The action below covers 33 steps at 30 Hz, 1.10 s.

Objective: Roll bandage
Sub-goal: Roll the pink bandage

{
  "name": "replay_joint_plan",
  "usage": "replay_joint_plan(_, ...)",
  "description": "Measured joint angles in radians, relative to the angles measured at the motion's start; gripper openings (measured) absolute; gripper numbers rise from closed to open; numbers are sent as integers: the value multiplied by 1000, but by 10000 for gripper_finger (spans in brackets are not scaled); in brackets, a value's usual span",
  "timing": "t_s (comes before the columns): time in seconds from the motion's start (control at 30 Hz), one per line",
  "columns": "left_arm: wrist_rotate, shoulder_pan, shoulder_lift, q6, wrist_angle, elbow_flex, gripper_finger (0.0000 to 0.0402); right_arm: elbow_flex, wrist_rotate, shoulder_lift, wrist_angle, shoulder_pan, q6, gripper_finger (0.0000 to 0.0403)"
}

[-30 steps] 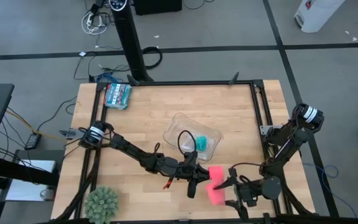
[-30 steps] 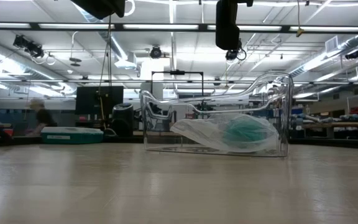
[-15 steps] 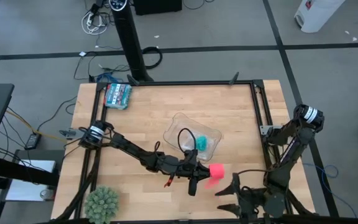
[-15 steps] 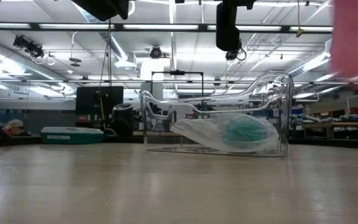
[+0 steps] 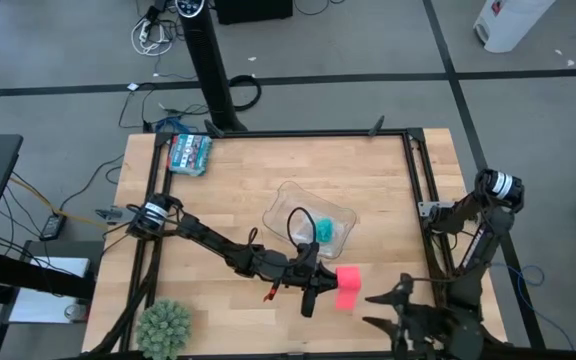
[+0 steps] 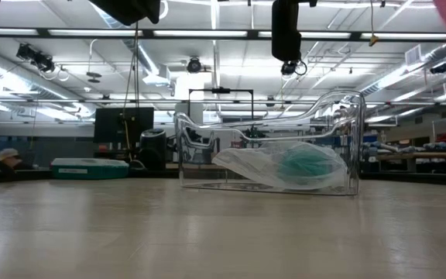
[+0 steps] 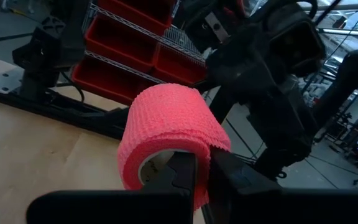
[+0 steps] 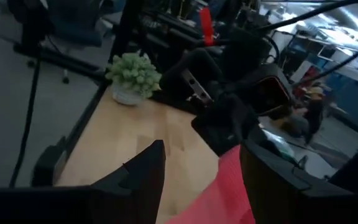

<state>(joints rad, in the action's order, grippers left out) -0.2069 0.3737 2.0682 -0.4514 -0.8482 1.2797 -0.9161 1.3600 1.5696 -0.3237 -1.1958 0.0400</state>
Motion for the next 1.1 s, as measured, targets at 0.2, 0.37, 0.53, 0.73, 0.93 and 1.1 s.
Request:
replay_joint_plan(0.2,1,2,0,1,-20,0,28,1,4,0,91,-18,-229,196)
replay_joint_plan(0.37,-9,28,0,72,-56,1,28,2,-56,0,380,-18,-531,192)
replay_joint_plan(0.53,-55,48,0,111,-53,1,28,2,-31,0,590,-11,-781,191)
replay_joint_plan(0.73,-66,51,0,110,-52,1,28,2,-146,0,627,47,-859,190)
replay_joint_plan(0.93,-70,50,0,111,-52,1,28,24,-233,0,581,90,-844,187)
replay_joint_plan(1.1,-71,52,0,110,-57,1,28,77,-216,0,500,93,-829,183)
